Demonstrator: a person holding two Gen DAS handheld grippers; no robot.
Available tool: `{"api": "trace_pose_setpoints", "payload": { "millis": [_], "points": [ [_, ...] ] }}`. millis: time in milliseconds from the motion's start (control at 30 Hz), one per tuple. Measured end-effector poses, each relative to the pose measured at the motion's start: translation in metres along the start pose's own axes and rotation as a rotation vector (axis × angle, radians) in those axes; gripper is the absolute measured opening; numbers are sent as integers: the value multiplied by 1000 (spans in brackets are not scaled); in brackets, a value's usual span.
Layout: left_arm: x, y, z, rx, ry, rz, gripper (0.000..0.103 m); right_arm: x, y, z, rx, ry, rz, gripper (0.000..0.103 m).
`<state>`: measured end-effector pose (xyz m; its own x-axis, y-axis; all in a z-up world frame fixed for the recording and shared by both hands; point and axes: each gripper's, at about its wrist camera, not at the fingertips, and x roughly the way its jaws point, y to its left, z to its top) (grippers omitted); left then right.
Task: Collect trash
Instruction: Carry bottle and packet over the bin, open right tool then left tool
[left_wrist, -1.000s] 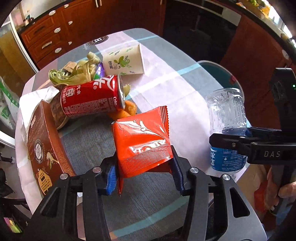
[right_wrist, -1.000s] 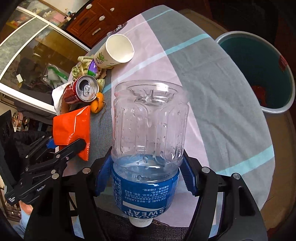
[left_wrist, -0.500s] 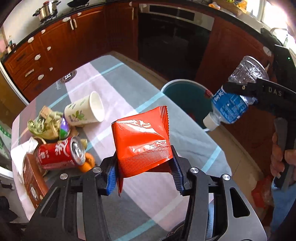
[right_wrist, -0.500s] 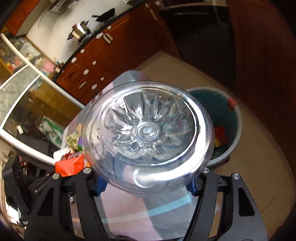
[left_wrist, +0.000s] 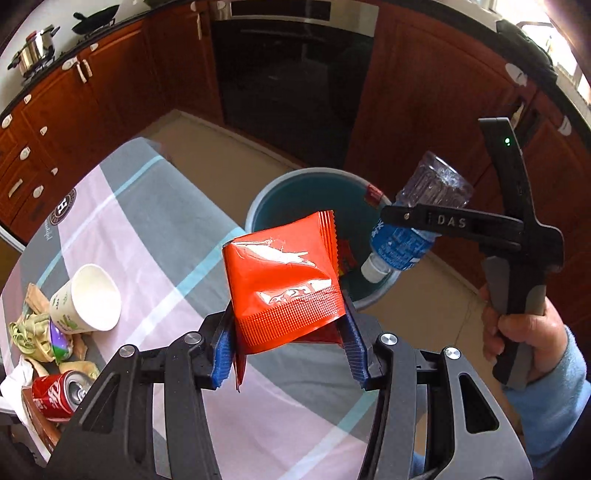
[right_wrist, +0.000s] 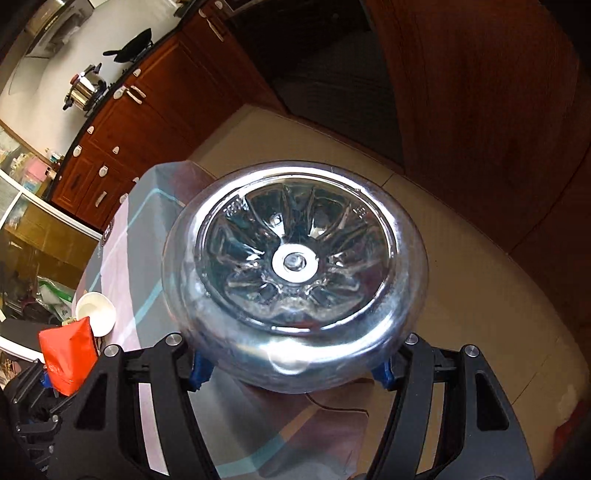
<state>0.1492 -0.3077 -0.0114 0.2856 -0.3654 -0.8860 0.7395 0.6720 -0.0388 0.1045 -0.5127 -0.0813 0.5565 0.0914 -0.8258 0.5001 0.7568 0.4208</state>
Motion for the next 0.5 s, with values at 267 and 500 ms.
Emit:
{"api": "trace_pose_setpoints", "payload": {
  "millis": [267,500],
  "points": [
    [37,0,18,0,43,-14,51,50,-1,8,-14,92,-9,63],
    [56,-3,23,3,66,-25,51,57,-7,1,-6,130,-12,66]
  ]
}}
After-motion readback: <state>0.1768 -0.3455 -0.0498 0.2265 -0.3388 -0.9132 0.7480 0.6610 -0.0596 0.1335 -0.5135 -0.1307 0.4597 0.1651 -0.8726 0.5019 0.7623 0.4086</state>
